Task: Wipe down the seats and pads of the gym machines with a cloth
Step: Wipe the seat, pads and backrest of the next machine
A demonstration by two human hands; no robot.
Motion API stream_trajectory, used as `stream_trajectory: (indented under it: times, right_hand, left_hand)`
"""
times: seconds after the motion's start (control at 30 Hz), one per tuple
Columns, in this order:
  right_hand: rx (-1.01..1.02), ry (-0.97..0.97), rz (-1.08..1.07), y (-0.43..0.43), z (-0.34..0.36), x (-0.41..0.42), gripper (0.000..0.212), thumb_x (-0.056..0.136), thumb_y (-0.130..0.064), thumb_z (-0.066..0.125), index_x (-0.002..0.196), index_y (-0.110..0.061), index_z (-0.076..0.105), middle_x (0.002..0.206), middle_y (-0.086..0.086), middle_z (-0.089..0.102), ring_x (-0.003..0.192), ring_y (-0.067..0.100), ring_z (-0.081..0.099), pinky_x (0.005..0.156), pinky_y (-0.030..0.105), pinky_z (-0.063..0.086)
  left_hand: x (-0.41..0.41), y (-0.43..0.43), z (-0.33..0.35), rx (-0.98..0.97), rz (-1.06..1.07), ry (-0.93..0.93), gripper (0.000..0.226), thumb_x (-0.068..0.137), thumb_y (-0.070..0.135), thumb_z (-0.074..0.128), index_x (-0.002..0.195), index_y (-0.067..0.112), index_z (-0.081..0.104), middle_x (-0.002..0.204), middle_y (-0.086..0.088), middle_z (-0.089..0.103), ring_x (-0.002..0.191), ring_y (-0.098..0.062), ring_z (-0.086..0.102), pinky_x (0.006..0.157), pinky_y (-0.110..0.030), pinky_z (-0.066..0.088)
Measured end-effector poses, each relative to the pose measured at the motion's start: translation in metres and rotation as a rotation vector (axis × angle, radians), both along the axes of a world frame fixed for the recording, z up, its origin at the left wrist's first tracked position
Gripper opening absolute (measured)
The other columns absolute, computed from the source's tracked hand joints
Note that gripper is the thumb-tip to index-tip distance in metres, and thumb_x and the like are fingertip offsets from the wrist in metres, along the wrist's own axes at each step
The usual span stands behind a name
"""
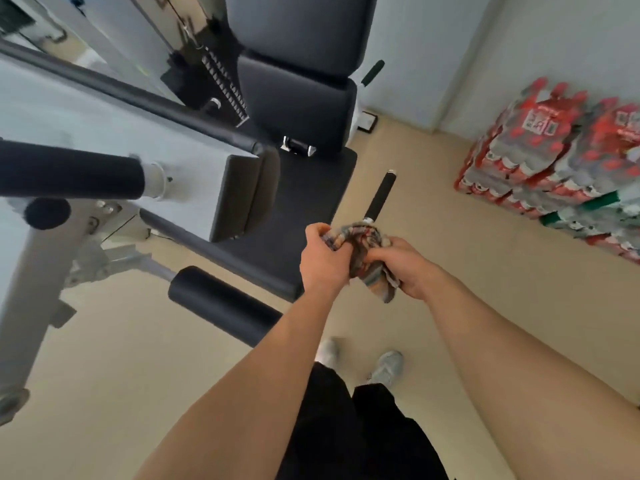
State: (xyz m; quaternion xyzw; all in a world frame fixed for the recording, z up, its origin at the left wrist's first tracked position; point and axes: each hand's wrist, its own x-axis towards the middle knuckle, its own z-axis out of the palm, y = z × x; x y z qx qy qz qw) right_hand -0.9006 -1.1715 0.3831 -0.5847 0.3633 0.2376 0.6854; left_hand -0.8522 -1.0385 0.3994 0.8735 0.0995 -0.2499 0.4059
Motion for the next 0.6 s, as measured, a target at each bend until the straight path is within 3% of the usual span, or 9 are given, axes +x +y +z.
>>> stream_trajectory:
  times: [0.07, 0.2, 0.3, 0.43, 0.6]
  right_hand:
    - [-0.007, 0.005, 0.042, -0.014, -0.007, 0.024, 0.022, 0.08, 0.002, 0.062, 0.097, -0.007, 0.072, 0.09, 0.017, 0.076, 0.084, 0.025, 0.071, 0.091, 0.045, 0.057]
    - [-0.01, 0.008, 0.165, -0.034, -0.03, 0.082, 0.023, 0.083, -0.009, 0.063, 0.104, -0.004, 0.07, 0.098, 0.016, 0.076, 0.095, 0.03, 0.073, 0.093, 0.045, 0.057]
    - [-0.005, 0.029, 0.206, -0.046, -0.045, 0.124, 0.019, 0.088, -0.018, 0.066, 0.104, -0.009, 0.07, 0.098, 0.014, 0.077, 0.096, 0.028, 0.074, 0.091, 0.042, 0.058]
    - [0.009, 0.058, 0.244, -0.06, -0.063, 0.17, 0.023, 0.091, -0.025, 0.063, 0.105, -0.008, 0.069, 0.095, 0.013, 0.077, 0.095, 0.029, 0.074, 0.09, 0.045, 0.058]
    - [0.011, 0.11, 0.207, -0.073, -0.083, 0.213, 0.016, 0.093, -0.017, 0.058, 0.093, -0.007, 0.07, 0.091, 0.016, 0.076, 0.087, 0.029, 0.073, 0.083, 0.042, 0.059]
  left_hand:
    - [0.014, -0.014, -0.01, 0.009, 0.031, 0.023, 0.023, 0.09, 0.024, 0.06, 0.11, 0.029, 0.05, 0.093, 0.007, 0.062, 0.081, -0.009, 0.063, 0.048, -0.014, 0.048]
    - [0.051, -0.035, -0.031, 0.057, 0.061, 0.009, 0.01, 0.086, 0.024, 0.056, 0.096, 0.022, 0.056, 0.086, 0.002, 0.066, 0.081, -0.02, 0.064, 0.073, -0.038, 0.057]
    - [0.078, -0.049, -0.043, 0.063, 0.137, -0.027, 0.008, 0.084, 0.019, 0.053, 0.092, 0.021, 0.054, 0.084, 0.0, 0.066, 0.079, -0.023, 0.063, 0.072, -0.043, 0.056]
    - [0.11, -0.069, -0.053, 0.053, 0.265, -0.066, 0.011, 0.085, 0.018, 0.053, 0.094, 0.025, 0.055, 0.083, 0.004, 0.065, 0.077, -0.018, 0.063, 0.071, -0.042, 0.056]
    - [0.13, -0.093, -0.064, 0.067, 0.488, -0.101, 0.024, 0.081, 0.021, 0.063, 0.1, 0.026, 0.049, 0.089, 0.009, 0.061, 0.081, -0.012, 0.062, 0.074, -0.043, 0.057]
